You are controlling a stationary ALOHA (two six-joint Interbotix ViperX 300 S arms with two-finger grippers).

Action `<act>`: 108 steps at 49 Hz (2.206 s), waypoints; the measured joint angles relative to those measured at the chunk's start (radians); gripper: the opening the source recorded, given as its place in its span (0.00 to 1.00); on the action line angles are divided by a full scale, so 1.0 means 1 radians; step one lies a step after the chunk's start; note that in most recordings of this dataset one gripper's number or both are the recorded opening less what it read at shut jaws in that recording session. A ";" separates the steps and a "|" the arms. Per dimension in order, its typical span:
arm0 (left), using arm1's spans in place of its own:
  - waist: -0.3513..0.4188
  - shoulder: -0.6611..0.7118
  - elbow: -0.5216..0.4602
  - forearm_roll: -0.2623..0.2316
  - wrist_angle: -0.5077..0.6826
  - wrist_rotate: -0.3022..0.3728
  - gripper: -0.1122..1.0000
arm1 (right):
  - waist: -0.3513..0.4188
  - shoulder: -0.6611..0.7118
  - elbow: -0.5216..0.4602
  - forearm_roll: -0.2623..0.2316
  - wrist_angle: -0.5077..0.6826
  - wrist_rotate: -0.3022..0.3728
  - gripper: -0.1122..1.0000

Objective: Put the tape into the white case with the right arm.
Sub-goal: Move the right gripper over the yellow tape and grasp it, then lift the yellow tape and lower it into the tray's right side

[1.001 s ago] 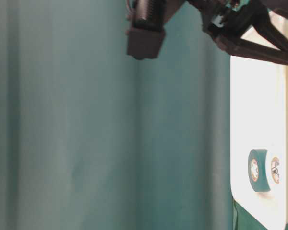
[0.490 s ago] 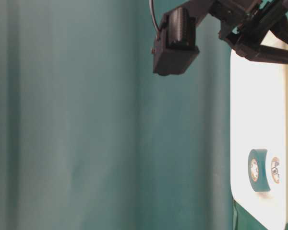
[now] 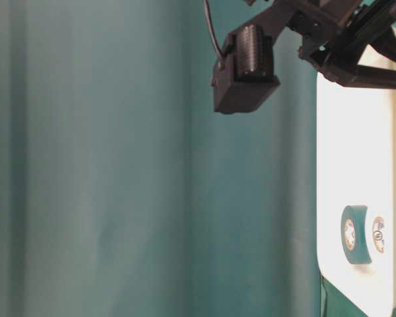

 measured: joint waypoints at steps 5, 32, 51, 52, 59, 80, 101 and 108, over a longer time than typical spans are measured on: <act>0.000 0.000 0.000 0.000 0.000 0.002 0.10 | 0.000 0.005 0.002 0.000 -0.015 -0.002 0.28; 0.000 0.002 0.000 0.000 0.000 0.002 0.10 | 0.026 -0.029 -0.018 0.000 -0.017 0.003 0.11; 0.000 0.002 0.000 0.000 0.000 0.000 0.10 | 0.052 -0.095 -0.044 0.000 0.074 0.003 0.11; 0.000 0.000 0.000 0.000 0.000 0.002 0.10 | 0.052 -0.095 -0.044 0.000 0.075 0.003 0.11; 0.000 0.002 -0.002 0.000 0.000 0.002 0.10 | 0.052 -0.095 -0.044 0.000 0.075 0.003 0.11; 0.000 0.002 0.000 0.000 0.000 0.002 0.10 | -0.094 -0.124 -0.064 -0.002 0.075 0.003 0.11; 0.000 0.002 0.000 0.000 0.000 0.002 0.10 | -0.229 -0.130 -0.064 -0.012 0.077 0.000 0.11; 0.000 0.002 0.000 0.000 0.000 0.002 0.10 | -0.233 -0.130 -0.046 -0.012 0.095 0.000 0.11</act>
